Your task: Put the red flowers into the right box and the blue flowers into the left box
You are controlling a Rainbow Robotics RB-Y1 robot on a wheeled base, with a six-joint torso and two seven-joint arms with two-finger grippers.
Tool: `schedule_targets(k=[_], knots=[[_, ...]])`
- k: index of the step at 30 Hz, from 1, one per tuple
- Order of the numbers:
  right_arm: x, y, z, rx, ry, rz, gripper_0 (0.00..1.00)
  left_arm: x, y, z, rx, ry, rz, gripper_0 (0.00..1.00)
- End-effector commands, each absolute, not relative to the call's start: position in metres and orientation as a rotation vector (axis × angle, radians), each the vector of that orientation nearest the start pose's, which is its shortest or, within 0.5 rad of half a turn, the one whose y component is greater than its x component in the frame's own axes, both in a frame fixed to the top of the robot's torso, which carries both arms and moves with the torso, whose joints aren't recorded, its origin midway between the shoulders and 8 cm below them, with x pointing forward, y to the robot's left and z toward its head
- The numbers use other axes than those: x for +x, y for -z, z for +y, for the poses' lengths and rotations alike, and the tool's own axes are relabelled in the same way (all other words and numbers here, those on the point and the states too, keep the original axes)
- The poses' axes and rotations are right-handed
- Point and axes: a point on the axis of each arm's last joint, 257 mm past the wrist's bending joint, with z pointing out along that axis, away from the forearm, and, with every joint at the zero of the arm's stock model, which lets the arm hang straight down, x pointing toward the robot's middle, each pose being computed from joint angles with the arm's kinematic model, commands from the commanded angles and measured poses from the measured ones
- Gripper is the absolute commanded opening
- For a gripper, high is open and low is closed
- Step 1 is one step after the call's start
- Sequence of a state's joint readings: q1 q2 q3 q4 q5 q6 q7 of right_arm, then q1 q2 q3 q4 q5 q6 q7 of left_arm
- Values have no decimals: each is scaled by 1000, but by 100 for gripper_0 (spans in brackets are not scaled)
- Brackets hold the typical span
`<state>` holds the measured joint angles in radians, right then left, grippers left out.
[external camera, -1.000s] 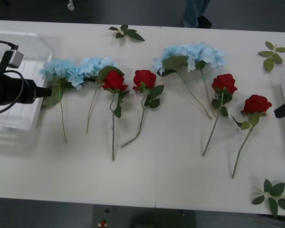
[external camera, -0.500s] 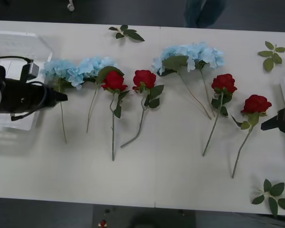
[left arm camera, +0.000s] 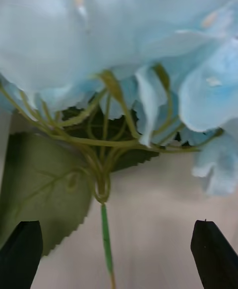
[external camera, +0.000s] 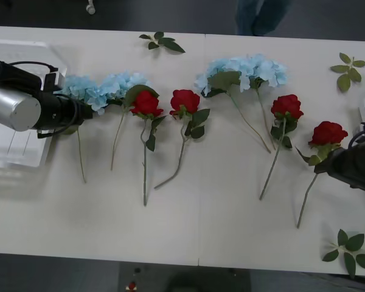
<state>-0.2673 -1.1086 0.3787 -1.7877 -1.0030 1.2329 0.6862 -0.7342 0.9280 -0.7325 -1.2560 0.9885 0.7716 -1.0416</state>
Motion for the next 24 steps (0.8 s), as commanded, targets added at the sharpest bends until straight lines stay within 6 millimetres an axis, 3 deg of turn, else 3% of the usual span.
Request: schedule_targets(k=[1,13,22,24], knots=[[438,292,-349,627,-176,2679,88,608,243,329,-120,125,2387,87],[449,332,-353,622,15,2702,89,599,265,332,-64,58,2420,87],[449,337,-351,625,29,2709,88,595,277,322,-25,62,2429,87],[448,337,-351,626,31,2711,80,597,277,318,-13,61,2423,85]])
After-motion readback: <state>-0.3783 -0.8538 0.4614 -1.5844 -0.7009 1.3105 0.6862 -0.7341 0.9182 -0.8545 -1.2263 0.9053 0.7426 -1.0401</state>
